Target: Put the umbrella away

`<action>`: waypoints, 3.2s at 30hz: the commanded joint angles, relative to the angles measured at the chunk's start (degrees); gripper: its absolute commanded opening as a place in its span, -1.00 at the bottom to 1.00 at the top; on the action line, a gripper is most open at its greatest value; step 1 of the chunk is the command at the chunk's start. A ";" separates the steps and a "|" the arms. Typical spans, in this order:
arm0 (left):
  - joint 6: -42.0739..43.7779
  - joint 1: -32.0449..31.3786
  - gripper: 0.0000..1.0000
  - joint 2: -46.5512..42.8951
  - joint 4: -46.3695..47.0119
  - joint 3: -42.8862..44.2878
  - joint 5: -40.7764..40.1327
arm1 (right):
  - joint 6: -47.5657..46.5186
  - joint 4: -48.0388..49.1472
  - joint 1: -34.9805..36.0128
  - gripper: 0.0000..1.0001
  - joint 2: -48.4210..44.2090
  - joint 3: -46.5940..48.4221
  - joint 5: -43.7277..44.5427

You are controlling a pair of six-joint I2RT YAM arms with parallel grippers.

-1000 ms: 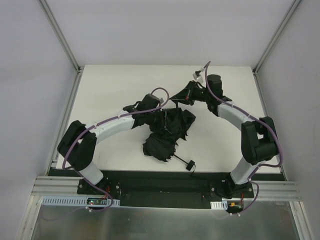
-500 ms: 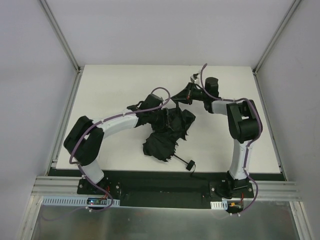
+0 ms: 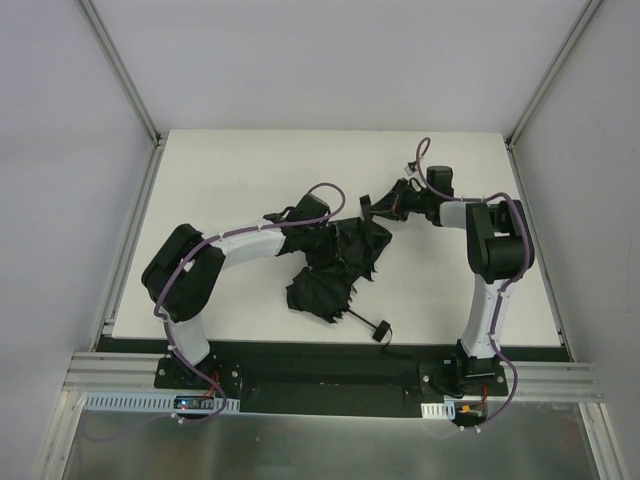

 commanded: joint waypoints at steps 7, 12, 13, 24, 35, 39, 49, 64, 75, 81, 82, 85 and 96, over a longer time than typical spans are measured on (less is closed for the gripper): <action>1.28 -0.49 0.11 -2.09 -0.78 2.21 1.80 | -25.00 -33.78 0.47 -0.58 -1.78 11.09 18.20; 0.85 1.09 0.53 -9.21 -2.89 3.45 3.12 | -30.97 -57.52 0.73 0.08 -4.23 19.97 23.83; 0.49 1.79 0.54 -10.96 -3.07 3.10 3.30 | -31.94 -59.04 0.82 0.30 -6.24 19.38 23.92; -14.96 15.22 0.38 -38.55 -5.18 -12.53 4.44 | -41.00 -56.35 16.33 0.99 -41.47 -0.03 43.51; -38.79 18.67 0.40 -67.30 -11.85 -33.55 0.05 | -41.53 -46.32 56.09 0.96 -39.68 -7.79 57.57; -40.81 18.67 0.41 -71.18 -17.38 -34.96 -1.18 | -42.32 -45.44 59.44 0.99 -32.82 -5.95 62.50; -42.75 18.67 0.41 -69.17 -25.12 -32.51 -2.15 | -46.45 -40.60 61.90 0.99 -21.48 -3.40 70.94; -43.28 18.67 0.43 -66.53 -27.33 -30.40 -5.75 | -48.31 -40.60 59.80 -0.09 -7.06 -3.04 77.55; -35.28 18.67 0.84 -56.70 -19.53 -29.59 -4.89 | -45.93 -46.05 49.61 -1.00 -4.33 -1.98 41.00; -34.06 18.50 0.97 -46.33 -6.16 -31.45 -0.22 | -45.14 -47.01 43.19 -1.00 -3.54 -1.20 20.35; -33.79 18.50 0.98 -44.66 -5.27 -31.19 -0.13 | -44.88 -47.28 42.14 -1.00 -3.01 -0.76 17.97; -32.56 18.15 0.98 -40.44 -3.42 -29.26 -0.21 | -44.35 -48.86 39.50 -1.00 -1.25 1.35 12.17; -31.33 13.75 0.98 -27.07 4.58 -28.28 -2.06 | -41.98 -47.72 34.57 -1.00 2.61 4.69 0.73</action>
